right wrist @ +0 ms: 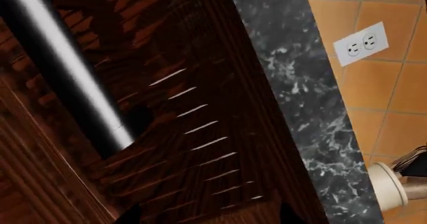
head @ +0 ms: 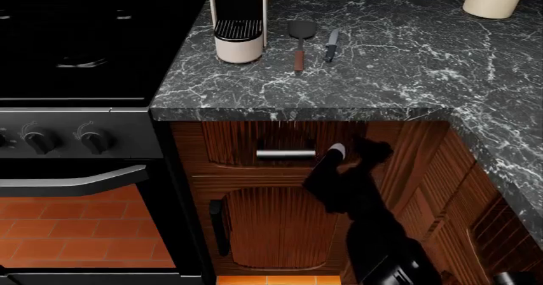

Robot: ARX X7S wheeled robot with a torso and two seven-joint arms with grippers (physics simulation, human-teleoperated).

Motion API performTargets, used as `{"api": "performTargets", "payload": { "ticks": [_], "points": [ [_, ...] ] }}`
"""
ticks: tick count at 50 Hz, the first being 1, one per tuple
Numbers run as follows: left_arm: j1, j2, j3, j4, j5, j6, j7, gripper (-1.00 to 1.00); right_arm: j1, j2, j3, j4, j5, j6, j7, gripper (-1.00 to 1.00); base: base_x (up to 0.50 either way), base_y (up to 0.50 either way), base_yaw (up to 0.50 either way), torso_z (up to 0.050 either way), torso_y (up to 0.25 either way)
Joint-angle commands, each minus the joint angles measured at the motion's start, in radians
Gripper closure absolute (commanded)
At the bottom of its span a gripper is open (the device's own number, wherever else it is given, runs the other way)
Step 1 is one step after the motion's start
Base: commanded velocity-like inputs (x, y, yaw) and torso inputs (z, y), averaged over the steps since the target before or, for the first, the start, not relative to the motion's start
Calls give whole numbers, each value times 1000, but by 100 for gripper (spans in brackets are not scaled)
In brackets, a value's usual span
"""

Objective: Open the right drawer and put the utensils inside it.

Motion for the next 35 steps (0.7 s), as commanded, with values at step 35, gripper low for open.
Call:
{"api": "performTargets", "payload": {
  "ticks": [35],
  "points": [
    [-3,-2,6,-17,-9,-6,-8,-100,209,-160,-237,398,-124,-49,-65,-100,0,0,0,0,0]
  ]
}}
